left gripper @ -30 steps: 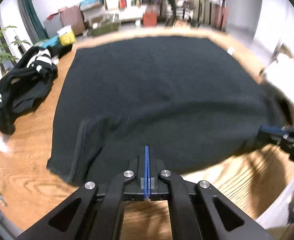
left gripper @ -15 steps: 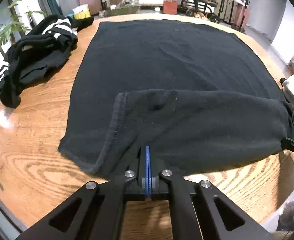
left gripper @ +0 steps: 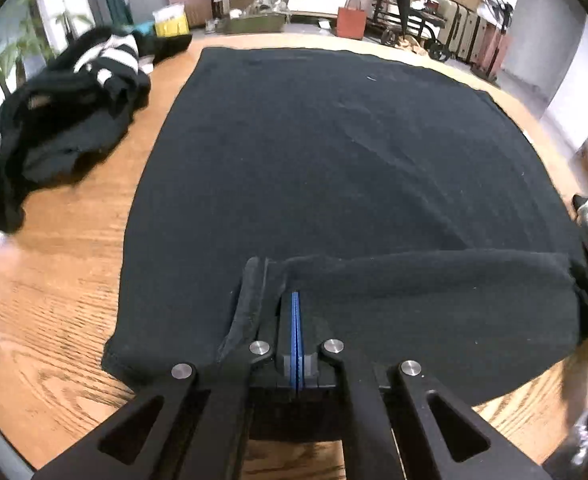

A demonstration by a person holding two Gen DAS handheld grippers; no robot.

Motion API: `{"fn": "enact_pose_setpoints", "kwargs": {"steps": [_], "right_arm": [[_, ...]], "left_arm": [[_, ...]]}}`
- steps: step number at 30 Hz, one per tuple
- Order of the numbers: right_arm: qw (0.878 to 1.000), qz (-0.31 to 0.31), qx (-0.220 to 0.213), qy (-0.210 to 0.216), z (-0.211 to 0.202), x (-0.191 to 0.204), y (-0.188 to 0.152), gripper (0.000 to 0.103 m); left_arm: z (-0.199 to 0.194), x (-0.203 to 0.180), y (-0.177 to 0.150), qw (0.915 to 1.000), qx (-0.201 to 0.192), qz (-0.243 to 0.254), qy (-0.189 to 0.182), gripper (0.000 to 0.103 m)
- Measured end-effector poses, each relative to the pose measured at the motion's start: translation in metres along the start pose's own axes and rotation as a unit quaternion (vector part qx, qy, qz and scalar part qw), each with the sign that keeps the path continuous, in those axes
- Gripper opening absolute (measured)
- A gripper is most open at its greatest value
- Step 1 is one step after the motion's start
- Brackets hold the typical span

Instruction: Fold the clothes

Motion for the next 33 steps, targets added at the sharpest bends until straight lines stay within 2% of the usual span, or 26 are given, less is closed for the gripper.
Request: {"fn": "enact_pose_setpoints", "kwargs": {"steps": [1,3,4,5,6,8,9,11,13,15,20,26,30,33], "right_arm": [[1.000,-0.007,-0.002,0.000,-0.001,0.003,0.000,0.012],[1.000,-0.015,-0.010,0.007,-0.012,0.009,-0.001,0.024],[1.000,-0.011,-0.020,0.015,-0.023,0.010,-0.003,0.030],[0.999,-0.007,-0.031,0.023,-0.033,0.011,-0.005,0.035],[0.999,0.007,-0.034,0.027,-0.042,0.009,-0.010,0.038],[0.998,0.046,-0.033,0.033,-0.056,-0.001,-0.023,0.042],[0.997,0.066,-0.033,0.036,-0.063,-0.006,-0.029,0.042],[0.993,0.105,-0.032,0.041,-0.077,-0.015,-0.042,0.042],[0.987,0.153,-0.024,0.048,-0.080,-0.025,-0.058,0.042],[0.982,0.179,-0.020,0.053,-0.080,-0.031,-0.070,0.042],[0.969,0.235,-0.011,0.076,-0.070,-0.035,-0.088,0.042],[0.955,0.283,-0.038,0.078,-0.055,-0.030,-0.091,0.042],[0.940,0.329,-0.048,0.077,-0.044,-0.031,-0.094,0.040],[0.936,0.337,-0.058,0.078,-0.041,-0.027,-0.087,0.043]], "left_arm": [[-0.005,0.002,-0.001,0.9999,-0.005,-0.007,-0.005,0.003],[-0.017,0.007,-0.002,0.9994,-0.016,-0.024,-0.018,0.003],[-0.026,0.013,-0.005,0.9986,-0.020,-0.040,-0.029,0.005],[-0.036,0.020,-0.008,0.9969,-0.022,-0.061,-0.044,0.012],[-0.043,0.029,-0.012,0.9939,-0.021,-0.090,-0.061,0.020],[-0.054,0.051,-0.020,0.9817,-0.012,-0.167,-0.090,0.066],[-0.058,0.063,-0.028,0.9698,-0.014,-0.219,-0.107,0.069],[-0.065,0.078,-0.048,0.9451,-0.021,-0.298,-0.133,0.069],[-0.068,0.082,-0.064,0.9308,-0.024,-0.341,-0.129,0.069],[-0.068,0.082,-0.073,0.9239,-0.024,-0.363,-0.118,0.069],[-0.059,0.074,-0.089,0.9006,-0.012,-0.413,-0.134,0.069],[-0.049,0.070,-0.105,0.8746,-0.025,-0.463,-0.142,0.068],[-0.045,0.069,-0.104,0.8629,-0.038,-0.482,-0.147,0.068],[-0.042,0.069,-0.100,0.8571,-0.045,-0.490,-0.151,0.068]]}}
Point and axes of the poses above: each gripper's, at about its wrist camera, not at the fingertips, and z roughly the way its jaws point, x to its left, y to its top, the point moved 1 cm from there along z, roughly the way its jaws point, and after that the axes turned 3 degrees about y, right-handed, at the moved point
